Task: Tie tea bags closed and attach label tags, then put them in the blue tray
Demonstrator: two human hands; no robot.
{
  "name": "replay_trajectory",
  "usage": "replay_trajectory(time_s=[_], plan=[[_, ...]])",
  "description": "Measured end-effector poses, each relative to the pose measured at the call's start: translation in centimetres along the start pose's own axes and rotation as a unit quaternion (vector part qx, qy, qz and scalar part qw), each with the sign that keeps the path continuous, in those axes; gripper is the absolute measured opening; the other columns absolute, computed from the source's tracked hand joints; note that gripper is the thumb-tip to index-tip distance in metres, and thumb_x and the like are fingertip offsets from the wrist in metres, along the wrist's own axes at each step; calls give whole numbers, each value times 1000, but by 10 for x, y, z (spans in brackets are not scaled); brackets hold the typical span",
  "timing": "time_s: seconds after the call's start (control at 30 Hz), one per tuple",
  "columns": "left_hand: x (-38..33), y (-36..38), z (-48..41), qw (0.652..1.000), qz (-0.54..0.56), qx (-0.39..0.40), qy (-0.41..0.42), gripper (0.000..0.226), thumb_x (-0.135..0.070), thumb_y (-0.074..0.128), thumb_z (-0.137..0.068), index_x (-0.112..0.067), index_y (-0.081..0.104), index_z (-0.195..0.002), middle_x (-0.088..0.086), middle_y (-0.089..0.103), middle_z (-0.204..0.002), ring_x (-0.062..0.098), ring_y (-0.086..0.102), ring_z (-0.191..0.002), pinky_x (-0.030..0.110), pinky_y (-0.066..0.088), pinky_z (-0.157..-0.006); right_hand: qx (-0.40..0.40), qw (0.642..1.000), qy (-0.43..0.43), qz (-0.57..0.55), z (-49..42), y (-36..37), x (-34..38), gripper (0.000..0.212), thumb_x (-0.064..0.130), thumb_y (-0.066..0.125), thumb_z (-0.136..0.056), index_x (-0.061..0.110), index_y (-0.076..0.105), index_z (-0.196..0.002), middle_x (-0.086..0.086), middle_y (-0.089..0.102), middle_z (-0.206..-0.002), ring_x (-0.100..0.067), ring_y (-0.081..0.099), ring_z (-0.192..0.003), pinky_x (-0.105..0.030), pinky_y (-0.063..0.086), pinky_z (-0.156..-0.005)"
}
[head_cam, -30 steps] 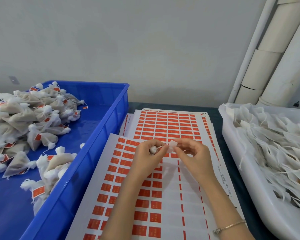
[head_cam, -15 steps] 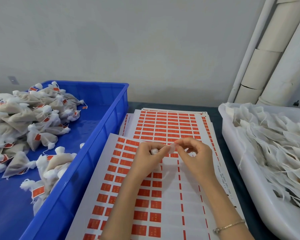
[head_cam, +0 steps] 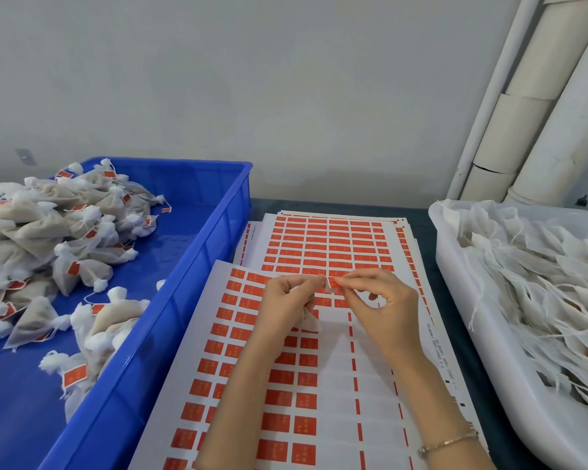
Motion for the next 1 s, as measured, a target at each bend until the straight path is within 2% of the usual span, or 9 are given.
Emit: replay_trajectory(time_s=[0.23, 0.6, 0.7, 0.8, 0.9, 1.0], plan=[[0, 0, -1, 1000, 9, -1, -8, 26, -27, 66, -89, -16, 71, -66, -1, 55, -51, 5, 45, -43, 13, 42, -47, 10, 1000, -3, 4, 0, 1, 0, 22, 15, 77, -77, 21, 75, -98, 13, 63, -100, -10, 61, -95, -21, 51, -79], [2, -1, -3, 1000, 19, -8, -2, 23, -28, 66, -89, -12, 73, -73, 2, 57, -55, 6, 47, -46, 13, 42, -48, 32, 999, 1, 3, 1, 3, -3, 24, 15, 77, -78, 27, 73, -98, 15, 62, -102, -8, 59, -94, -13, 47, -71], [3, -1, -3, 1000, -7, -24, 16, 20, -28, 65, -90, -18, 72, -74, -4, 58, -54, 4, 50, -47, 11, 44, -50, 46, 999, 22, 7, 1, 4, -4, 23, 8, 74, -80, 27, 74, -95, 16, 61, -105, -5, 57, -96, -9, 45, -73], [4, 0, -3, 999, -30, -23, 39, 17, -28, 64, -90, -20, 71, -76, -11, 58, -52, 2, 53, -49, 9, 44, -50, 16, 998, 47, -41, 0, 2, -3, 26, 7, 68, -84, 33, 69, -87, 19, 63, -100, -4, 60, -94, -8, 47, -72], [6, 2, -3, 996, -59, -13, 60, 13, -28, 65, -89, -26, 70, -77, -18, 60, -54, -3, 57, -54, 5, 42, -51, 9, 993, 84, -78, -1, 2, -1, 22, 18, 66, -88, 39, 64, -93, 24, 62, -99, 0, 59, -92, -6, 46, -69], [6, 3, -1, 993, -72, 11, 88, 13, -25, 65, -90, -29, 71, -79, -21, 63, -60, -4, 59, -59, 5, 43, -52, 50, 991, 105, -63, 0, 6, -4, 17, 30, 67, -87, 40, 62, -99, 25, 61, -100, -4, 59, -89, -8, 45, -70]])
Point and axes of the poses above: each hand's wrist, its own z-axis away from the middle knuckle, its own y-axis out of the palm, x = y × z, the point moved 1 cm from there along -z, towards the middle knuckle
